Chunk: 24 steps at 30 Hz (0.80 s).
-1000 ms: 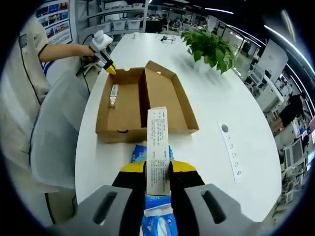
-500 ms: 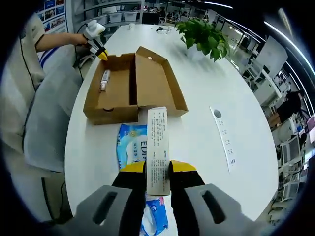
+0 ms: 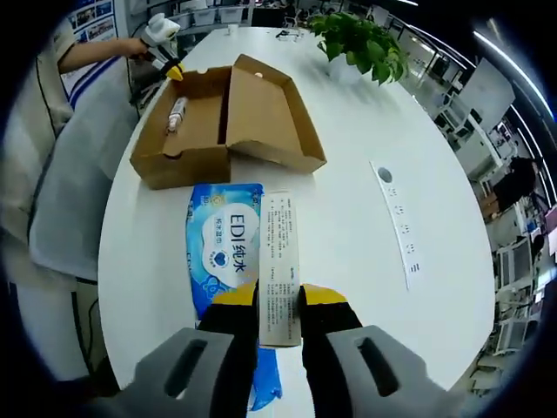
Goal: Operate the shoe box by opening the lid, removing the specified soft item, and placing it in the target area until the item is outside and the box remains undamaged.
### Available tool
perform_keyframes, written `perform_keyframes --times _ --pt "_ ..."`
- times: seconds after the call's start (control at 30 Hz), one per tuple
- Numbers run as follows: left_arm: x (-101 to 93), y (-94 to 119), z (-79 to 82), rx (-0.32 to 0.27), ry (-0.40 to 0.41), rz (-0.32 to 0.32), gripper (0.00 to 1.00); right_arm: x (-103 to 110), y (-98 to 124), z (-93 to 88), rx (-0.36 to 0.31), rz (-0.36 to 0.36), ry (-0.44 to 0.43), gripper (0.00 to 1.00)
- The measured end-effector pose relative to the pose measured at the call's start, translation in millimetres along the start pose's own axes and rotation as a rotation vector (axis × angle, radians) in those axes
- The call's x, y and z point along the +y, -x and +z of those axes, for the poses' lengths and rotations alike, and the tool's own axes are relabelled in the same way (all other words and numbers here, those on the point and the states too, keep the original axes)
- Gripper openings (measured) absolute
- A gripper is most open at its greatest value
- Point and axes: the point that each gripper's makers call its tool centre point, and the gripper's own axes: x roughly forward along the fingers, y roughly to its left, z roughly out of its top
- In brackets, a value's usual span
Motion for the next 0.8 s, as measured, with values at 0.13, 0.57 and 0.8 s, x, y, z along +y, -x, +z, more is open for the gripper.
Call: perform_keyframes --times 0.13,0.57,0.8 --pt "-0.2 0 0.1 0.004 0.000 -0.002 0.05 -4 -8 -11.5 0.019 0.009 0.009 0.15" --pt "-0.3 -2 0.5 0.017 0.002 -0.003 0.05 -12 -23 -49.7 0.083 0.026 0.015 0.15" --pt "-0.6 -2 0.4 0.027 -0.006 0.000 0.05 -16 -27 -69.3 0.110 0.031 0.004 0.15"
